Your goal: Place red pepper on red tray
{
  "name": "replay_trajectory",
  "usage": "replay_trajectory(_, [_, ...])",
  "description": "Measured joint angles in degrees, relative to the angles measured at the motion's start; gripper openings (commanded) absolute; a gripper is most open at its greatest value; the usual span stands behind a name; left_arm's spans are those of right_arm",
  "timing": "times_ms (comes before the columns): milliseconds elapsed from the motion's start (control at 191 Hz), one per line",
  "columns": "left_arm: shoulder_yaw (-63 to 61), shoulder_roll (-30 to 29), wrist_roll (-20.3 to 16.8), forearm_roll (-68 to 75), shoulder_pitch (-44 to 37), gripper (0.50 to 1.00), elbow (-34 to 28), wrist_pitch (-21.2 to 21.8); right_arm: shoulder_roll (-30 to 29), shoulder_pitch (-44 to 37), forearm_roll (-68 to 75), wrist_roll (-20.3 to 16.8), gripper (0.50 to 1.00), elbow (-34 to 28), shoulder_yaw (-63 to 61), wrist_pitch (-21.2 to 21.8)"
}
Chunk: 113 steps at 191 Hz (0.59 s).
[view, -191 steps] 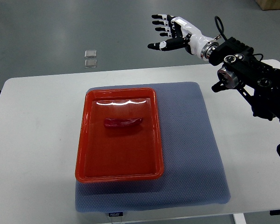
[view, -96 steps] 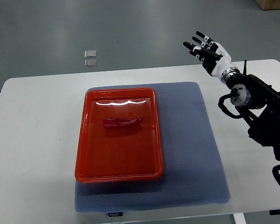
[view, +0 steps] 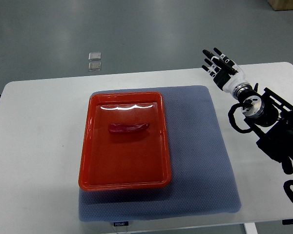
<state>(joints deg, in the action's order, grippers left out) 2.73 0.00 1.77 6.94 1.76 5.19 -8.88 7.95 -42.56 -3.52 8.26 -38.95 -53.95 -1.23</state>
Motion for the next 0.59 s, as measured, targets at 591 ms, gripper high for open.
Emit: replay_trajectory(591, [0.0, 0.0, 0.0, 0.0, 0.0, 1.000, 0.0, 0.0, -0.4, 0.9, -4.5, 0.9, 0.915, -0.2, 1.4, 0.2])
